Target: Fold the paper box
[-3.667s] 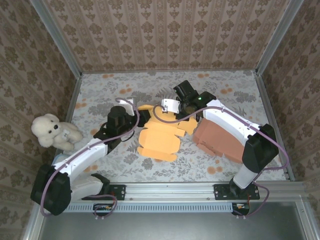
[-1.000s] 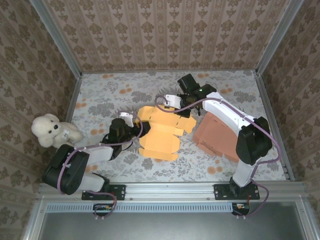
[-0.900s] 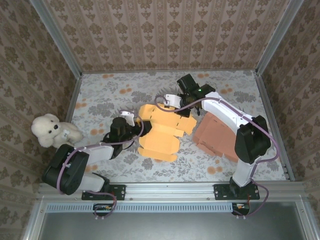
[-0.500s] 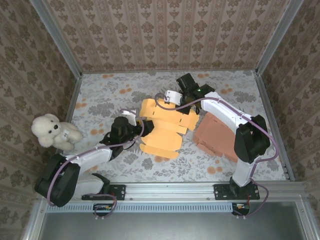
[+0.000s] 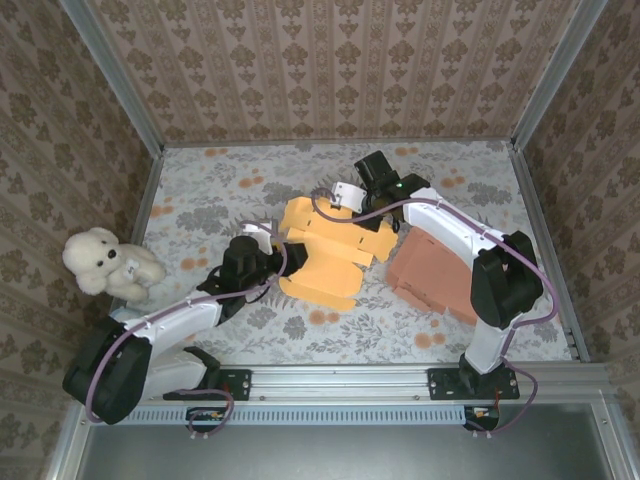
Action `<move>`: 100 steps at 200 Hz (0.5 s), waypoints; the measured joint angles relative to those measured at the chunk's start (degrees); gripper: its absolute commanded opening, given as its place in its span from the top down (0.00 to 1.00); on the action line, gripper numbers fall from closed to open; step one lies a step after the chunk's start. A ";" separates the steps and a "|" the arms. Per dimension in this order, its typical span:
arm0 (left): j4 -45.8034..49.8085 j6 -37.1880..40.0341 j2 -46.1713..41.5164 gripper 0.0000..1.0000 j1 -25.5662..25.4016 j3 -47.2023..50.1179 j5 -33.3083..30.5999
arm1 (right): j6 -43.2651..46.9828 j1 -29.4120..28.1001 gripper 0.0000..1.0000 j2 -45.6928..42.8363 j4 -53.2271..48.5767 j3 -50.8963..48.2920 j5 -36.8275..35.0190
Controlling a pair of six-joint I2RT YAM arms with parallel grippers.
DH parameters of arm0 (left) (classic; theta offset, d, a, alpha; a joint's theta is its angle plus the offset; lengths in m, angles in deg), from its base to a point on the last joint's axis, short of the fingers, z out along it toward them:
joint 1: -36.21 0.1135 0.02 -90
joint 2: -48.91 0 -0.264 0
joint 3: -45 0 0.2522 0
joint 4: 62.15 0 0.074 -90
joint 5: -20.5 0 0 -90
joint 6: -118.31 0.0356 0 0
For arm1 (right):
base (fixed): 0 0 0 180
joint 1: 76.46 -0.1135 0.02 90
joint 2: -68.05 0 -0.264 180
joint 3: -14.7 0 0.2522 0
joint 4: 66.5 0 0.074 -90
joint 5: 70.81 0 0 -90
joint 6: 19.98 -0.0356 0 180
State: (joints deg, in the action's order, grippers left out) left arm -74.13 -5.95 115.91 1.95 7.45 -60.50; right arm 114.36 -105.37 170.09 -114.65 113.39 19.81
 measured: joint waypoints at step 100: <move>-11.43 -0.04 13.42 0.35 6.71 -1.77 6.29 | 0.04 0.00 1.00 -0.20 0.66 -0.46 1.46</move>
State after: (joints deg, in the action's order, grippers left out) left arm -85.56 -6.00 129.33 8.66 5.68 -54.21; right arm 114.40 -105.37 169.90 -114.00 112.93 21.28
